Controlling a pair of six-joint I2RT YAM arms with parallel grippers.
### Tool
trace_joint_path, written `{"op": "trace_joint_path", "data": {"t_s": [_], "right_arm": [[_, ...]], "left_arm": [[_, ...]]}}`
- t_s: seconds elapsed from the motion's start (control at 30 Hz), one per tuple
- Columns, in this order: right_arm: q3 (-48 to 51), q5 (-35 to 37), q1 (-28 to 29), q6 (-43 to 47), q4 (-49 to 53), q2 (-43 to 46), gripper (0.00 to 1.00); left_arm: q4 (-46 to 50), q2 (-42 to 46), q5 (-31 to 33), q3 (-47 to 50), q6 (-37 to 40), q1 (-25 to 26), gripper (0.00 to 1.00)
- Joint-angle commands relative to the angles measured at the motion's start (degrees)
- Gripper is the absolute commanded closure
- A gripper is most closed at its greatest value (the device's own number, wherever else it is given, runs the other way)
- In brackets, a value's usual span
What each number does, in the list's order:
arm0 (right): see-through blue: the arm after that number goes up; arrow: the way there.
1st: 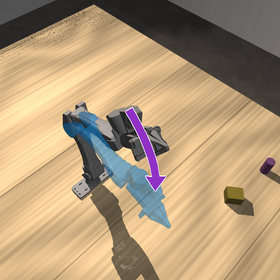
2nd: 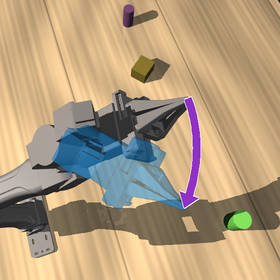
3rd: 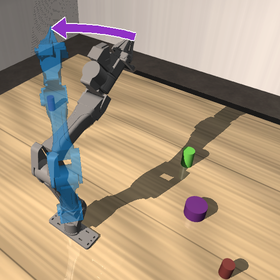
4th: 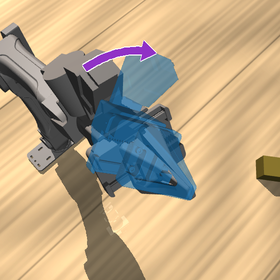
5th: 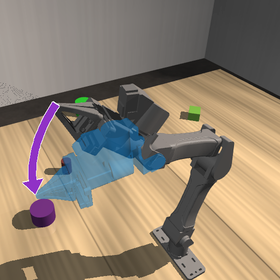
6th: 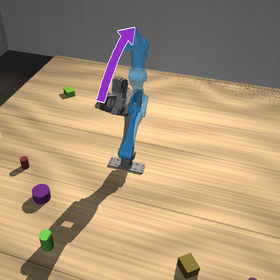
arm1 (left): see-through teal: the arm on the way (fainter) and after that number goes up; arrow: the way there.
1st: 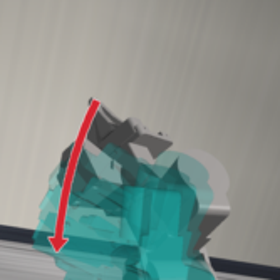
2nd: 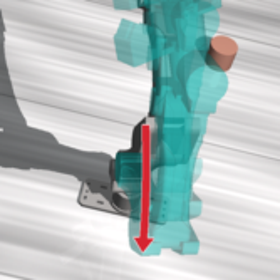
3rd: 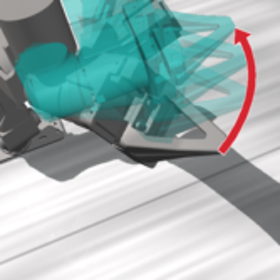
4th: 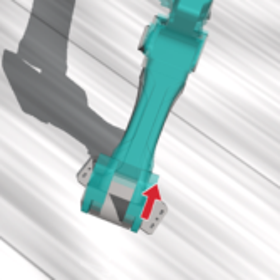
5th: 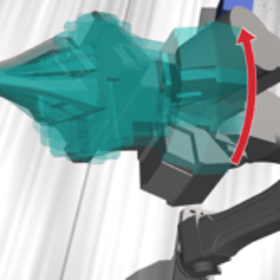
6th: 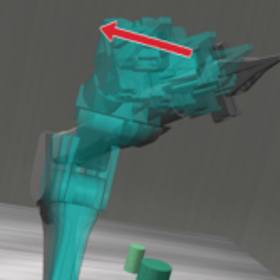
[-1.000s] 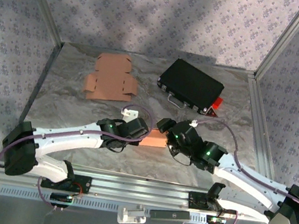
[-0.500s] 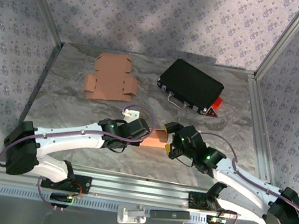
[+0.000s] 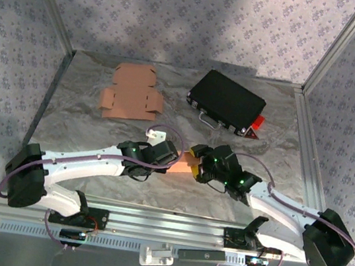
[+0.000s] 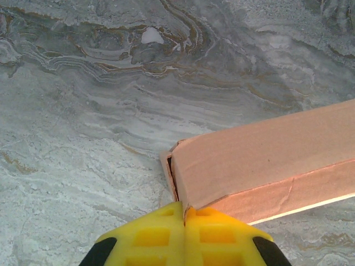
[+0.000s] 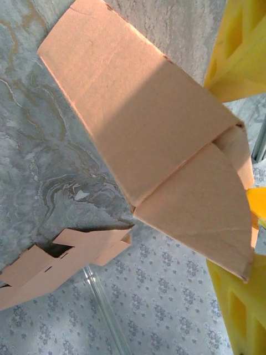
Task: Fold the paper box
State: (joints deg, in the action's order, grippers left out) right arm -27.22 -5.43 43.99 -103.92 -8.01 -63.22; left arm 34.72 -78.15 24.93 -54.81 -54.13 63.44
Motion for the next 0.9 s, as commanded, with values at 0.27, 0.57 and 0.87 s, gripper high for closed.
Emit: {"op": "trace_joint_path", "data": {"t_s": [0.27, 0.57, 0.87], "right_arm": [[1.6, -0.4, -1.3, 1.0, -0.5, 0.7, 0.38], [1.9, -0.5, -1.7, 1.1, -0.3, 0.5, 0.41], [1.3, -0.6, -1.6, 1.3, -0.1, -0.3, 0.42]], "left_arm": [[1.7, -0.2, 0.3, -1.8, -0.3, 0.5, 0.99], [0.4, 7.2, -0.7, -1.9, -1.0, 1.6, 0.66], [-9.4, 15.7, -14.3, 4.6, -2.2, -9.3, 0.50]]}}
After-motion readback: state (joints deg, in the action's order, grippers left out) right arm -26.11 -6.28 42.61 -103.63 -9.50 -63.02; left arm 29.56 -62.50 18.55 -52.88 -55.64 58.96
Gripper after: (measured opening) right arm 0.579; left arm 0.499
